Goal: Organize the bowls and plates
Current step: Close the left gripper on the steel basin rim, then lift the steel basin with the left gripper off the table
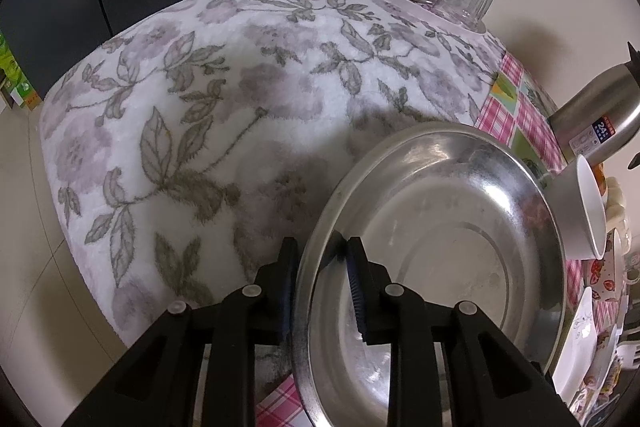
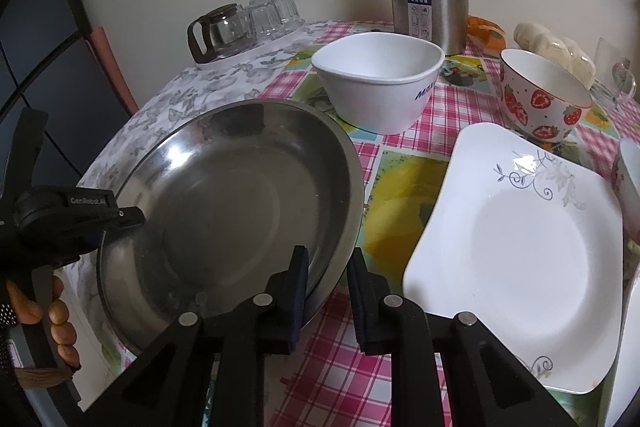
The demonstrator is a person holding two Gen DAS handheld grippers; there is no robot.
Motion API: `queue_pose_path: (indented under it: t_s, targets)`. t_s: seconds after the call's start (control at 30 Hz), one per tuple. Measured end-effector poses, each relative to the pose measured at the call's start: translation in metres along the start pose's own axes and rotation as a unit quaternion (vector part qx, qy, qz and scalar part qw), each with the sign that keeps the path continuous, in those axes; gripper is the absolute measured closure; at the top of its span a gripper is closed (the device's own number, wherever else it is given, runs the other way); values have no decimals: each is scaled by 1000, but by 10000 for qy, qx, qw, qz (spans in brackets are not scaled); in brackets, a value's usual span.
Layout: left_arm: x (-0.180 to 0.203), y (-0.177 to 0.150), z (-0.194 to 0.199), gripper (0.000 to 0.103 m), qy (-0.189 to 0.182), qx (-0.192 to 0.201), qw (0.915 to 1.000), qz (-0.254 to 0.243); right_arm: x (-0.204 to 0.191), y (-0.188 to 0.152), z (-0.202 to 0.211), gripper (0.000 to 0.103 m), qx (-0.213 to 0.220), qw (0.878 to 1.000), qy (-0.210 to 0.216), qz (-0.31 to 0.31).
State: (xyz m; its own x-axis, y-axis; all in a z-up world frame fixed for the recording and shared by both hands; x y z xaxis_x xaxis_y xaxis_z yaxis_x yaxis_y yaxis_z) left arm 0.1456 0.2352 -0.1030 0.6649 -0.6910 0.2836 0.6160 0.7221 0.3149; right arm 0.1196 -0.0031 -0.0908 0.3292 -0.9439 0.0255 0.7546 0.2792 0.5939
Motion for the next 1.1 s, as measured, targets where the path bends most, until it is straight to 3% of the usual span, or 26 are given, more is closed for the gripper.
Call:
queue_pose_path:
  t_s: [0.5, 0.8, 1.1]
  targets:
    - [-3, 0, 13, 77, -595, -143, 9981, 51, 4, 8, 20, 82, 229, 9997, 75, -16]
    - [2, 4, 41, 77, -748, 129, 9971, 5, 2, 17, 37, 81, 403, 9991, 71, 83]
    - [23, -1, 91, 77, -1194, 585, 9909, -210, 13, 28, 78, 81, 805, 9967, -39, 120]
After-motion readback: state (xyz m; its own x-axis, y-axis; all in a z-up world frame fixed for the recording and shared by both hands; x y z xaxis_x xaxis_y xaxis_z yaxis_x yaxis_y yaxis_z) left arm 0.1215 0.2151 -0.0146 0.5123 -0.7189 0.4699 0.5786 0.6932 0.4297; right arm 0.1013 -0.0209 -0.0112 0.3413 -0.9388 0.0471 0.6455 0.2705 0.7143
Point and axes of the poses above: each gripper's, at about its wrist camera, not at the fingertips, and z roughly against the way its jaws point, x to its right, y to its top, the point moved 3 cm from there along -z, roughly the way its jaws point, and after that the axes turned 15 degrees about z, right-handed, at the moved point
